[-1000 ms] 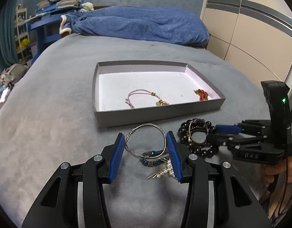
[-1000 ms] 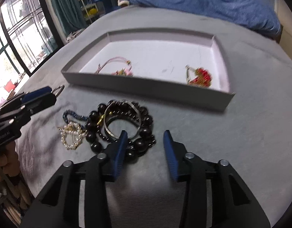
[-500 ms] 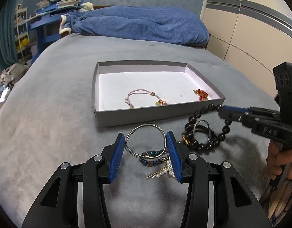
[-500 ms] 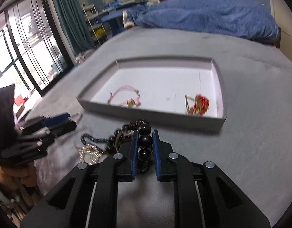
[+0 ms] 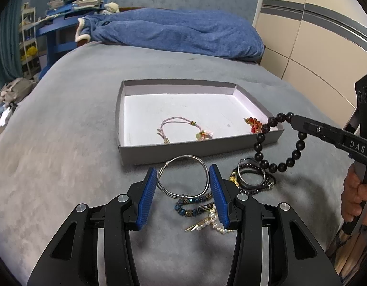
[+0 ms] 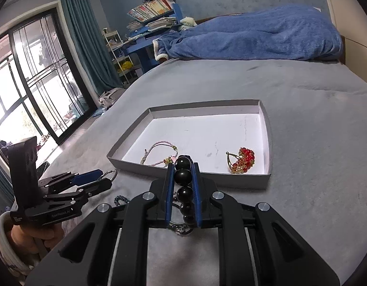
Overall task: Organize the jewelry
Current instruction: 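Grasp the silver bangle with the left tool while the right tool grasps the black bead bracelet, then lower both bracelets into the tray and open both tools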
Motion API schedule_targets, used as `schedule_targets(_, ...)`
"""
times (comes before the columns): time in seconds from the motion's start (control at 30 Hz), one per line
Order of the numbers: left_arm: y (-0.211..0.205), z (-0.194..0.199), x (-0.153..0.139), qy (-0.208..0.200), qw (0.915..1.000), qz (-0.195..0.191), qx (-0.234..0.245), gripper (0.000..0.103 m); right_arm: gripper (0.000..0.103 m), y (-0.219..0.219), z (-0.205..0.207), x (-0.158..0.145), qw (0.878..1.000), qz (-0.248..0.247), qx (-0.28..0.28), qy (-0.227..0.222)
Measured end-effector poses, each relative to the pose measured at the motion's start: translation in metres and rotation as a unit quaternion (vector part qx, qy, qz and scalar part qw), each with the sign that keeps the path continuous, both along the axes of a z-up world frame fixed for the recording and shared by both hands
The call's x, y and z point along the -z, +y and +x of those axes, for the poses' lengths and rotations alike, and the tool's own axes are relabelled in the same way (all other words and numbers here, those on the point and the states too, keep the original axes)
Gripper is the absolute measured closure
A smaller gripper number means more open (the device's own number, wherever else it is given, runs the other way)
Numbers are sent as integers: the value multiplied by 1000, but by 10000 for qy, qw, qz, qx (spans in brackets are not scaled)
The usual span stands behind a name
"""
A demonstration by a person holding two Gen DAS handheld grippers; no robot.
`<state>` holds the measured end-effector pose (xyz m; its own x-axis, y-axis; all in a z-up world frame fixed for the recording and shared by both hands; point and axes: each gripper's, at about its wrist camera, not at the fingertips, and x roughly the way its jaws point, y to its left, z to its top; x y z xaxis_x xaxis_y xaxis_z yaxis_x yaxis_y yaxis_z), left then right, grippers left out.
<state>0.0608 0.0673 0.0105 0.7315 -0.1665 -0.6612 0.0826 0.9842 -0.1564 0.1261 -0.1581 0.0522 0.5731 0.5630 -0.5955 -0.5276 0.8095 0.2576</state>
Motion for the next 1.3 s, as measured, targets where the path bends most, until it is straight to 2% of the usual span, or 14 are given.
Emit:
schedule_targets(0.43, 7, 26, -43, -503, 9979, 389, -95, 56, 89, 4, 6, -15, 9996, 184, 11, -194)
schedule_targets(0.67, 5, 45, -53, -580, 9969, 527, -48, 56, 89, 9, 17, -33, 9988, 318, 27, -382)
schedule_targets(1.03, -16, 85, -50, -548, 9958, 698, 239, 56, 89, 24, 45, -46, 9979, 398, 22, -506)
schedule_targets(1.3, -30, 122, -22, -211, 9951, 861, 432, 56, 89, 31, 80, -19, 9998, 24, 165, -139)
